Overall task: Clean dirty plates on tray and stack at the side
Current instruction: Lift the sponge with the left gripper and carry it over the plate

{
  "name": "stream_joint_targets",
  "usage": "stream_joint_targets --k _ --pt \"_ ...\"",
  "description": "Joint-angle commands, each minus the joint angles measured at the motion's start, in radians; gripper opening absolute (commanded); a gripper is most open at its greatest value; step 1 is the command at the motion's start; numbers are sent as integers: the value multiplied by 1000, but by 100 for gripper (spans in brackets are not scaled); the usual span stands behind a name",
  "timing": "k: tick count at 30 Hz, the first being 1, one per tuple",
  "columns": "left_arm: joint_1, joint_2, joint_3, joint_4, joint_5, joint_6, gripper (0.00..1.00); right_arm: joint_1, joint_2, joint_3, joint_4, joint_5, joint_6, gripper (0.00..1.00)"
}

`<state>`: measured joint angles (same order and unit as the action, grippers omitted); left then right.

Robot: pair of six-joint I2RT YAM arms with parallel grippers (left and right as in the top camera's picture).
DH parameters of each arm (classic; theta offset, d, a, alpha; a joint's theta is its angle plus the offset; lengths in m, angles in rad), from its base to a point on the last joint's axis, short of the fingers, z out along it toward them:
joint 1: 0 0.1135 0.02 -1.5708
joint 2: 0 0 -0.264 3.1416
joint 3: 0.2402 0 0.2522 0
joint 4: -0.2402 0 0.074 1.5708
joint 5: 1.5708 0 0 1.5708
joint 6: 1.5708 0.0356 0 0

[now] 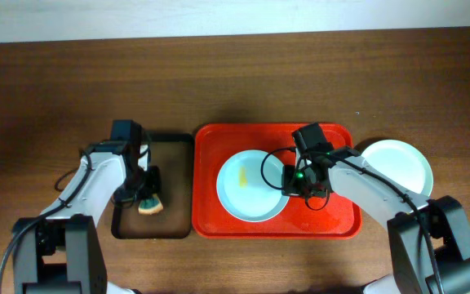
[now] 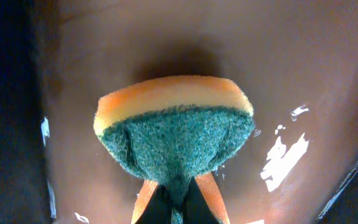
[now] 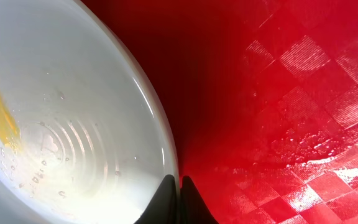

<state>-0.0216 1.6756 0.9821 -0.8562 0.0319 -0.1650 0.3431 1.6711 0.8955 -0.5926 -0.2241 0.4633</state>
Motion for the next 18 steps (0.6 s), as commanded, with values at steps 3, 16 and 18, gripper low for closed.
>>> stream_joint_targets --k 3,16,18 --pt "-4 -82 216 -83 -2 70 0 3 7 -7 7 -18 -38 8" --pt "-42 -82 264 -173 193 196 0 4 7 -16 44 -53 -158 17" --pt "-42 -82 263 -173 193 196 0 4 7 -16 44 -53 -109 16"
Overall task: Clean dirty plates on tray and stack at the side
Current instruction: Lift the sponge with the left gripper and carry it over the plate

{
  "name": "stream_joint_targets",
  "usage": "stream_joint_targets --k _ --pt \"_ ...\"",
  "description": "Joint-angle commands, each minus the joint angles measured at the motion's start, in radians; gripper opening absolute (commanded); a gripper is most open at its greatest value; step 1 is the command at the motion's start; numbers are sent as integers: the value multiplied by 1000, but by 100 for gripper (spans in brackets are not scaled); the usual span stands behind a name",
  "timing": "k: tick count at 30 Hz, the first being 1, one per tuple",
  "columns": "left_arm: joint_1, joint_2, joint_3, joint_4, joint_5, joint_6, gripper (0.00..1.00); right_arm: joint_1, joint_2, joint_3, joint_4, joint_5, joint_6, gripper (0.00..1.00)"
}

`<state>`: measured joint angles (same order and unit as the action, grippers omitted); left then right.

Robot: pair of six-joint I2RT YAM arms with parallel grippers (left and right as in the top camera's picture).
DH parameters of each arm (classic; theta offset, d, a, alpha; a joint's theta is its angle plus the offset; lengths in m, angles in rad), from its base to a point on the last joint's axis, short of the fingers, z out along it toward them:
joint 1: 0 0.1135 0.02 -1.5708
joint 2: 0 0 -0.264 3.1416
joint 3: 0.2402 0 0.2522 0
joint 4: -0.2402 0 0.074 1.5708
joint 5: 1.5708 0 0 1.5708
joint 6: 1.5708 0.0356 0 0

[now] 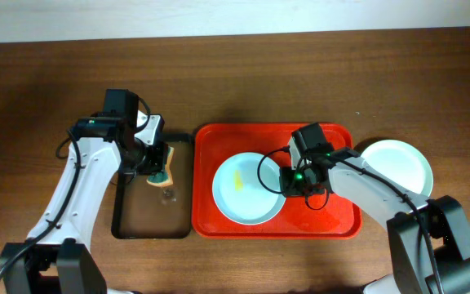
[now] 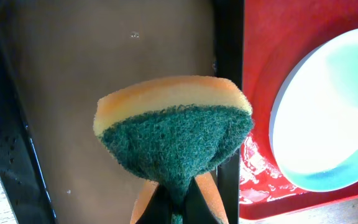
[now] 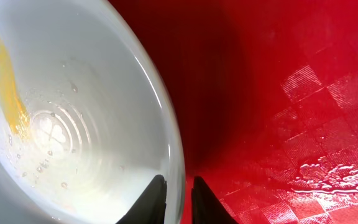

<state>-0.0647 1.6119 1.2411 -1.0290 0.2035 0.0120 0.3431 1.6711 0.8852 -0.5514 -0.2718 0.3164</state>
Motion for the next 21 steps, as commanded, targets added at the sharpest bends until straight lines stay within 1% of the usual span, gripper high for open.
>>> stream_joint_targets --k 1,2,7,11,13,21 --pt "1 -18 4 0 22 19 0 4 7 -5 3 -6 40 8" --pt "1 -18 4 0 22 18 0 4 7 -5 3 -5 40 4" --pt "1 -18 4 4 22 19 0 4 7 -5 15 -5 133 4" --pt "1 -18 4 10 21 14 0 4 8 -5 42 -6 179 4" --pt "0 -18 4 32 22 3 0 4 9 -5 40 -6 222 4" --pt "-20 -18 4 31 20 -11 0 3 9 -5 15 13 216 4"
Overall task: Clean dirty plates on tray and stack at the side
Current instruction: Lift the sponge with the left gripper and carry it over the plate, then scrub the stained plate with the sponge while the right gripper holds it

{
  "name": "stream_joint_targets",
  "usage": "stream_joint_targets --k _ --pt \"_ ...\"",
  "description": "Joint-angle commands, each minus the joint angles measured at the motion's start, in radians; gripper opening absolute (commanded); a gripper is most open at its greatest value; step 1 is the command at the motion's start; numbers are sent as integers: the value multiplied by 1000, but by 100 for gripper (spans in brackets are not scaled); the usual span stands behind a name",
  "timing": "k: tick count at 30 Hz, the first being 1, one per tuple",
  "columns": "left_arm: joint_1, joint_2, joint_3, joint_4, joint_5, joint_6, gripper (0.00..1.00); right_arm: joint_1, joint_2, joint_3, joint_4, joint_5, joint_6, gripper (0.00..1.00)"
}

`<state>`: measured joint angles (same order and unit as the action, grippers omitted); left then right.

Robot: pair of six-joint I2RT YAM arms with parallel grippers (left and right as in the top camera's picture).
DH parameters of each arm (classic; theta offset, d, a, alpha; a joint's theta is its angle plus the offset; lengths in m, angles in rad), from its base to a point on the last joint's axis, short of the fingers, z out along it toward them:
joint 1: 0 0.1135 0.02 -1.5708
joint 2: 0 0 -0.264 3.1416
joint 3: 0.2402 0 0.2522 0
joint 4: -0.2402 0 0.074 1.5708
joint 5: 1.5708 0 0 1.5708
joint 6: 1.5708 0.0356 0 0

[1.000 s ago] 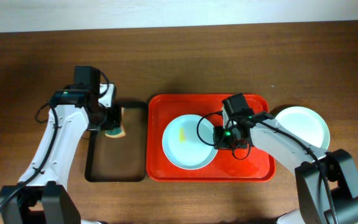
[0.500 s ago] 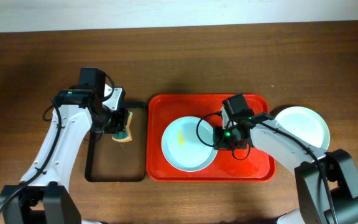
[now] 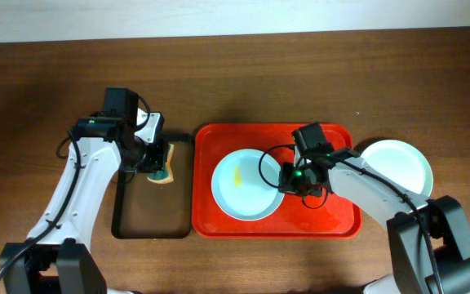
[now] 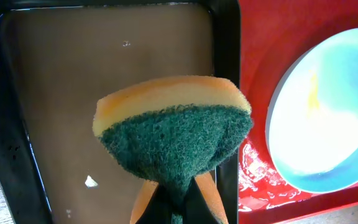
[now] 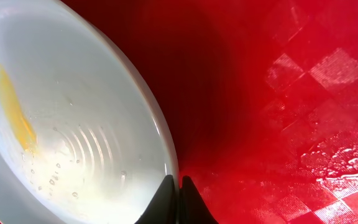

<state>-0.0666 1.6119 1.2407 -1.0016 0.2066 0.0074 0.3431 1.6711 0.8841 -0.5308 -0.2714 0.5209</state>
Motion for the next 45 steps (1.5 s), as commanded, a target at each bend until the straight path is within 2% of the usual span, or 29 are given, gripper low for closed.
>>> stream_joint_targets --k 1,10,15,18,21,29,45 --pt "-30 -18 4 4 13 -7 0 3 9 -4 -6 8 12 4" --pt "-56 -17 3 -6 -30 -15 0 3 9 -4 -7 6 11 4" --pt "-56 -17 3 -19 -37 -67 0 3 9 -4 -6 5 11 4" --pt "-77 -17 4 -36 -150 -117 0 3 9 -4 -4 -2 12 4" --pt "-120 -17 4 -36 -193 -119 0 3 9 -3 -3 -14 11 4" --pt "-227 -17 4 -65 -151 -119 0 4 9 -3 -7 -58 11 4" --pt "-228 -17 3 -66 -105 -150 0 5 9 -3 -6 -98 23 4"
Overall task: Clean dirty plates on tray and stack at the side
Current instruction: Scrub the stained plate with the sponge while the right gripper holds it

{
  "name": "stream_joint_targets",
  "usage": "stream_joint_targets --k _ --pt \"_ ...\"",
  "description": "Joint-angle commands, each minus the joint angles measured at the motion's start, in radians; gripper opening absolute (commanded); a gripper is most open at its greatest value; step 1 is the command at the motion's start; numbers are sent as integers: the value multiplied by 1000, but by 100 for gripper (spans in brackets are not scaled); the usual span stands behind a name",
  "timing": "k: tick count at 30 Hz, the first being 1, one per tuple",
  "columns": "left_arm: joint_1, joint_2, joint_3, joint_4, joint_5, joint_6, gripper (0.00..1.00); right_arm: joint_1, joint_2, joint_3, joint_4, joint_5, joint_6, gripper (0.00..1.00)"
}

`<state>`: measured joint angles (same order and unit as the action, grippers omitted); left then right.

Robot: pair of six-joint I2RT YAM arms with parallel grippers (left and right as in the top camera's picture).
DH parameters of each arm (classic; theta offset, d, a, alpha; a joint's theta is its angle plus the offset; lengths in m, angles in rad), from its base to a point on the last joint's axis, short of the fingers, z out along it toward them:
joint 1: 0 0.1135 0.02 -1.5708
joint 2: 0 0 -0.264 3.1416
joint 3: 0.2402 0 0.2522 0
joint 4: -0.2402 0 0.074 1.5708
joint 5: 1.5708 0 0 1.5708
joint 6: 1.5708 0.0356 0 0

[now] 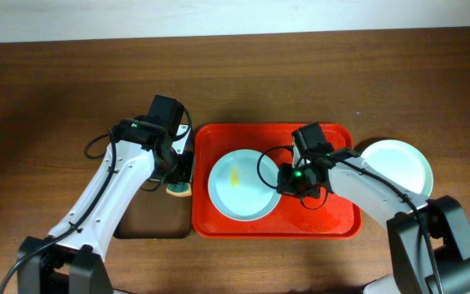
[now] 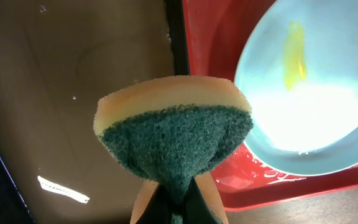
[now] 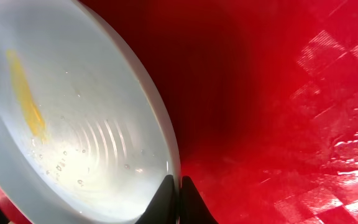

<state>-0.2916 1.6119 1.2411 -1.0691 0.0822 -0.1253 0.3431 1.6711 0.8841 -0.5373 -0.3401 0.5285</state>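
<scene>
A white plate (image 1: 239,185) with a yellow smear (image 2: 294,55) lies on the red tray (image 1: 337,216). My right gripper (image 3: 177,182) is shut on the plate's right rim, one finger inside and one outside. My left gripper (image 2: 178,198) is shut on a sponge (image 2: 174,140), orange with a green scouring face. In the overhead view the sponge (image 1: 179,189) hangs at the seam between the brown tray (image 1: 147,220) and the red tray, just left of the plate. A second white plate (image 1: 398,166) rests on the table to the right of the red tray.
The brown tray holds a film of water with bright glints (image 2: 61,190). The red tray's floor is wet near my right fingers (image 3: 328,155). Wooden table (image 1: 47,90) surrounds both trays.
My left gripper has moved right with the sponge, from over the brown tray's upper part to its right edge next to the plate. The right gripper still grips the plate's rim.
The sponge was first held low over the brown tray's lower part, with the right gripper shut on the plate rim. Then the sponge was up by the tray's top right and the right jaws stood slightly apart. Then they were shut again; now the sponge is beside the plate.
</scene>
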Motion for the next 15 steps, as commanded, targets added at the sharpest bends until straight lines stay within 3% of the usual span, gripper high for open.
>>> stream_joint_targets --k 1,3,6,15 --pt "-3 -17 3 2 19 -17 0 5 9 -3 3 -22 15 5" --pt "-16 -15 3 6 19 -17 0 5 9 -3 4 -23 16 10" --pt "-62 5 3 30 19 -40 0 11 9 -4 2 -23 67 4" --pt "-169 137 3 167 57 -85 0 106 9 -4 33 41 135 4"
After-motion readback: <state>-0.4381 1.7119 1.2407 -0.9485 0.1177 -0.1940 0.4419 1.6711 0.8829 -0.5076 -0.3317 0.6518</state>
